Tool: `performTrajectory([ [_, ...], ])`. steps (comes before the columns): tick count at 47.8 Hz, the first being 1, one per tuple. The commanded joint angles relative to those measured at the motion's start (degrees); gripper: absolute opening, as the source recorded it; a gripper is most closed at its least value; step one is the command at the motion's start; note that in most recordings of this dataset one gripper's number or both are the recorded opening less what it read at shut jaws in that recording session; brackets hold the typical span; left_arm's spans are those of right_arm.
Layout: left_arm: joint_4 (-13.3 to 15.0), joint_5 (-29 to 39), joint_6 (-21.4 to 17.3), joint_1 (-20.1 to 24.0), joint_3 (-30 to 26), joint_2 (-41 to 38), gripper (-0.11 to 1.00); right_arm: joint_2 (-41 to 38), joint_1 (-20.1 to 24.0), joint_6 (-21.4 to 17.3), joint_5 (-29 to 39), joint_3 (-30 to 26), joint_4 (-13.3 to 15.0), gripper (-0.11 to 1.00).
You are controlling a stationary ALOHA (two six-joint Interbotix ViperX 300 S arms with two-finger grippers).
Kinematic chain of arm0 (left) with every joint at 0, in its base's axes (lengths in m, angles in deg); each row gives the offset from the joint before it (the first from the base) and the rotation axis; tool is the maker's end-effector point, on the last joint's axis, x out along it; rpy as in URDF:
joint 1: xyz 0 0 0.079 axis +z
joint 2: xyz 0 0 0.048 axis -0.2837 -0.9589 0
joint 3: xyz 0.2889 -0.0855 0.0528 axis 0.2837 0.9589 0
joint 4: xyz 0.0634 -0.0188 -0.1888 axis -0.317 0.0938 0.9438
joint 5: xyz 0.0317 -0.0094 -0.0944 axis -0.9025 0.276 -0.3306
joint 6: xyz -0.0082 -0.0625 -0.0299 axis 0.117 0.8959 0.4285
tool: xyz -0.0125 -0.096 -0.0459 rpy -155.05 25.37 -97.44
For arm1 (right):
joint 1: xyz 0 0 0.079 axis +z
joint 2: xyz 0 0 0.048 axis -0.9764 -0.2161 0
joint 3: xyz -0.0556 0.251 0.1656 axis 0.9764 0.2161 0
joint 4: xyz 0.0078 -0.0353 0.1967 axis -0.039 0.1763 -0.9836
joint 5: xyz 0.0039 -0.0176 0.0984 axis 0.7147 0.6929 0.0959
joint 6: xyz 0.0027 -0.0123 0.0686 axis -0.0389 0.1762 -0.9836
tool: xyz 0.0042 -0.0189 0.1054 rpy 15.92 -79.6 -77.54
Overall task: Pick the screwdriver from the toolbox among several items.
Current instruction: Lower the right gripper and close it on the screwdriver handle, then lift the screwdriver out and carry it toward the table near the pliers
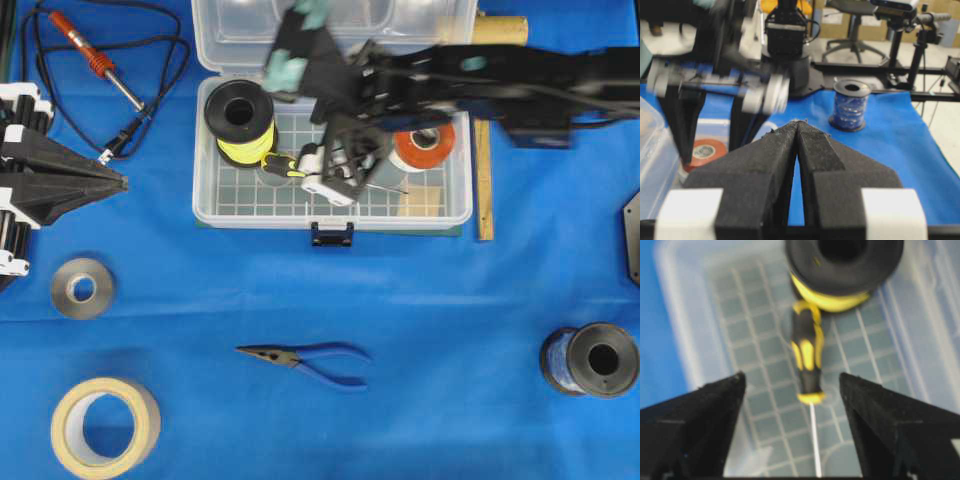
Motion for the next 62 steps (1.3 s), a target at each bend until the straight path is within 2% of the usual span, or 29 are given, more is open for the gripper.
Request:
performTrajectory([
  [1, 0.09, -0.26, -0.09, 0.0, -0.53, -0.26, 0.0, -3.16, -0.97, -0.7, 0.26, -2.64, 0.18, 0.76],
  [13, 0.18, -0.18, -0.09, 0.0, -0.53, -0.26, 0.0, -12.13, -1.58, -1.05, -0.35, -5.19, 0.09, 0.76],
  [23, 0.18, 0.09, -0.09, 0.0, -0.35, -0.26, 0.0, -13.8, -2.02, -0.26, -1.85, -5.45, 0.09, 0.74],
  [27, 0.18, 0.26, -0.09, 0.0, -0.44, -0.18, 0.0, -13.8, -2.02, -0.09, -1.93, -5.45, 0.18, 0.62],
  [33, 0.09, 0.35, -0.09, 0.0, -0.35, -0.09, 0.0, -13.71, -2.02, 0.0, -1.76, -5.45, -0.09, 0.29],
  [35, 0.18, 0.44, -0.18, 0.0, -0.35, -0.09, 0.0, -13.54, -2.02, 0.0, -1.49, -5.45, -0.09, 0.28],
  [43, 0.18, 0.7, -0.18, 0.0, -0.35, -0.09, 0.0, -9.32, -2.02, -0.26, 1.32, -5.1, 0.18, 0.28],
  [51, 0.18, 0.62, -0.09, 0.0, -0.35, -0.09, 0.0, -1.14, -1.58, -0.7, 6.33, -4.39, 0.26, 0.27],
  [56, 0.18, 0.7, -0.09, 0.0, -0.35, 0.0, 0.0, 3.87, 0.35, -0.97, 9.14, -4.31, 0.44, 0.27],
  [62, 0.18, 0.7, -0.09, 0.0, -0.26, -0.09, 0.0, 8.35, 4.75, -1.58, 10.72, -4.31, 0.97, 0.27],
])
